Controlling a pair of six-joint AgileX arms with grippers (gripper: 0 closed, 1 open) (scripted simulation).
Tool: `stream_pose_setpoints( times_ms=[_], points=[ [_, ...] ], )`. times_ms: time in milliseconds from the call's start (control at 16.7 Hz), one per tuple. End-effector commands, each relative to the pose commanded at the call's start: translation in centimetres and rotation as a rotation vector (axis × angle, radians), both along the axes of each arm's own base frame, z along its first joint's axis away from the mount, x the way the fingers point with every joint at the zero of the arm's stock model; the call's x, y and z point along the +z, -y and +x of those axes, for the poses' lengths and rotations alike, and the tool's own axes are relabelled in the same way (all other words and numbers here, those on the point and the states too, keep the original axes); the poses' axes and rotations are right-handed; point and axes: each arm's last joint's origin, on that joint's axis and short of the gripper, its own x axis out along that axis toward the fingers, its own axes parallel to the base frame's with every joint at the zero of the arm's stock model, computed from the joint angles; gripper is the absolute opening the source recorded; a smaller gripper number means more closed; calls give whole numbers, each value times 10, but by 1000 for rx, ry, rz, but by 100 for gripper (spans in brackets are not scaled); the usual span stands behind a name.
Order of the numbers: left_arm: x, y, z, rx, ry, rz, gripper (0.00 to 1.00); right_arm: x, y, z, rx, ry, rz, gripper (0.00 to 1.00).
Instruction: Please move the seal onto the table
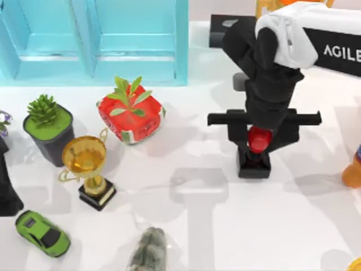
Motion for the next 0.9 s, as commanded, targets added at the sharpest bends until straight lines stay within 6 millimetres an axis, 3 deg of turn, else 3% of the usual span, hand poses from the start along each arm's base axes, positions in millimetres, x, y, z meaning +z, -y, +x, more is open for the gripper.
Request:
stream_pose_setpoints(
  times_ms=[120,900],
  points=[
    [0,0,0,0,0,0,100,0,0,0,0,0,0,0],
    [0,0,0,0,0,0,100,0,0,0,0,0,0,98]
  ],
)
